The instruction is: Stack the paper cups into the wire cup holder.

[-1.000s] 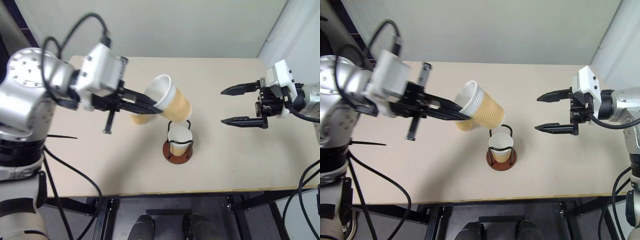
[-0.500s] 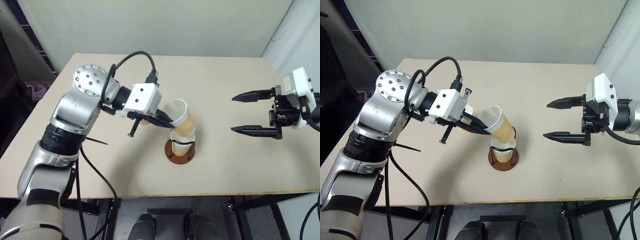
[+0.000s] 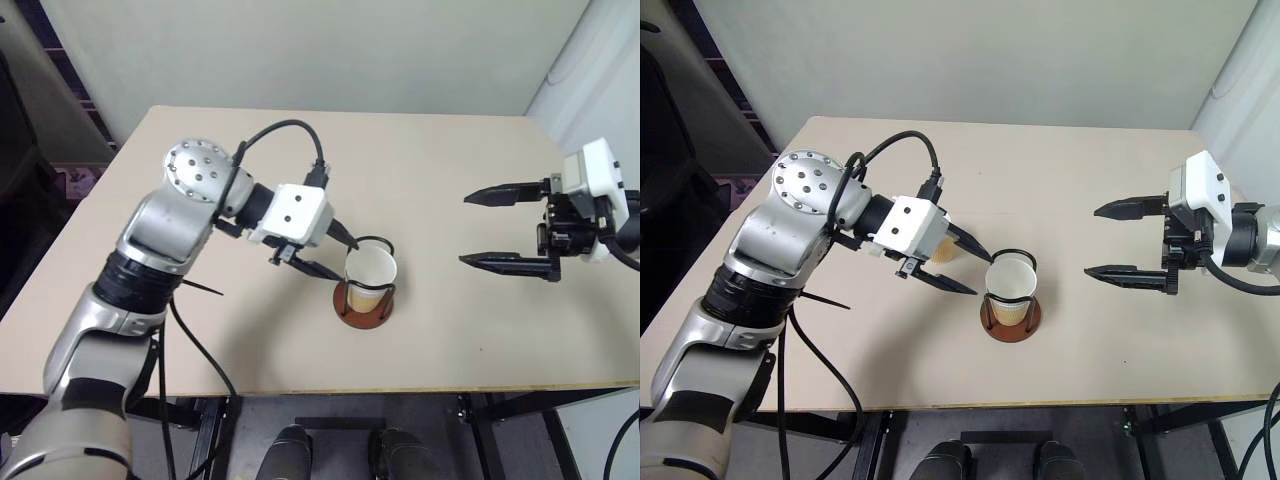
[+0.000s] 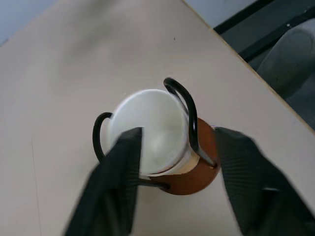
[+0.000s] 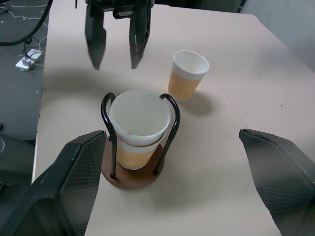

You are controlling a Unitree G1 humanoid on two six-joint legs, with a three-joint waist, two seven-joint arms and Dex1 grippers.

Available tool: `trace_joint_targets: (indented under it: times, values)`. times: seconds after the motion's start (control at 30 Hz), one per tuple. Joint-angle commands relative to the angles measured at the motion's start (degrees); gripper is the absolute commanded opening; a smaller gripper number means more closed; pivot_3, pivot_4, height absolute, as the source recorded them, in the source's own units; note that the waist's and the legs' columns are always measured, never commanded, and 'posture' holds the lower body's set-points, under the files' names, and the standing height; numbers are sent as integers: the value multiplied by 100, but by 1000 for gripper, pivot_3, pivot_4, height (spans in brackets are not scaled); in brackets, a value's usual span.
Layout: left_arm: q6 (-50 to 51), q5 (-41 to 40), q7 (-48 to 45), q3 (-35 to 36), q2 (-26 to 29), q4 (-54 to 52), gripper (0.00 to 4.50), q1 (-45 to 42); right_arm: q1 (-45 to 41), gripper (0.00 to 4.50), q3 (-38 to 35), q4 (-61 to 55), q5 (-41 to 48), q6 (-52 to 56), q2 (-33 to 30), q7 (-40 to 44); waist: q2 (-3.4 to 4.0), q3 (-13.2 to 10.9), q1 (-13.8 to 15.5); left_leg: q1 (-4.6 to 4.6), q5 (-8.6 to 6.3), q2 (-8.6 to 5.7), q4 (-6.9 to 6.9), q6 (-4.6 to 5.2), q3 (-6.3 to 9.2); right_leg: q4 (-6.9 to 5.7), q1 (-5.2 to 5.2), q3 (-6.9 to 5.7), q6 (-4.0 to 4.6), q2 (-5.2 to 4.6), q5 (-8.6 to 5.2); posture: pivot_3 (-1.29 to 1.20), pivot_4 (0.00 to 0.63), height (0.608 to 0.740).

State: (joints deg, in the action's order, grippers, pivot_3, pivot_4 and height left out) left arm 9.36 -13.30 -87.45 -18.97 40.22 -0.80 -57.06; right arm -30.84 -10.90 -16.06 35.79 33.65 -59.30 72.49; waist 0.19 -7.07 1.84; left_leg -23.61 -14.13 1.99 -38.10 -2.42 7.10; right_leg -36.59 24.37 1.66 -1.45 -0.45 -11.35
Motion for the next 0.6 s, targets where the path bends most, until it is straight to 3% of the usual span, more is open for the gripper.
trace_joint_targets:
  times: [0.03, 0.17, 0.33, 0.43, 0.6]
  values:
    - [80, 71, 435, 345, -58, 95, 2338, -147, -140, 4500, -99, -17, 31, -122, -74, -1, 0, 0, -1, 0, 0, 0, 0, 0, 0, 1, 0, 0, -1, -1, 1, 0, 150, 740]
    - [171, 248, 626, 671, 499, 371, 2338, 106, -306, 4500, 161, 21, 12, -165, 103, -16, 2, 0, -51, 3, 0, 3, 4, 0, -6, 2, 2, 0, -2, 2, 2, 0, 150, 740]
    - [-287, 933, 928, 651, 1095, 1223, 2338, 457, -1064, 4500, 917, 558, -865, -316, 818, -934, 16, -1, -131, 41, -5, 10, 16, 4, -10, -6, -2, 12, 5, 6, 4, 0, 150, 740]
    - [-584, 1258, 1100, 537, 1023, 1784, 2338, 397, -1205, 4500, 1108, 597, -984, -383, 991, -880, 17, -1, -65, 34, -3, 10, 13, 7, 5, -14, 1, 9, 8, 2, 7, 0, 150, 740]
    - [-1164, 1774, 1626, 348, 430, 3225, 2338, 68, -1237, 4500, 1069, 565, -972, -324, 1023, -842, 17, -1, 48, 11, -3, -9, 12, 9, 11, -13, 15, 2, 13, -22, 3, 0, 150, 740]
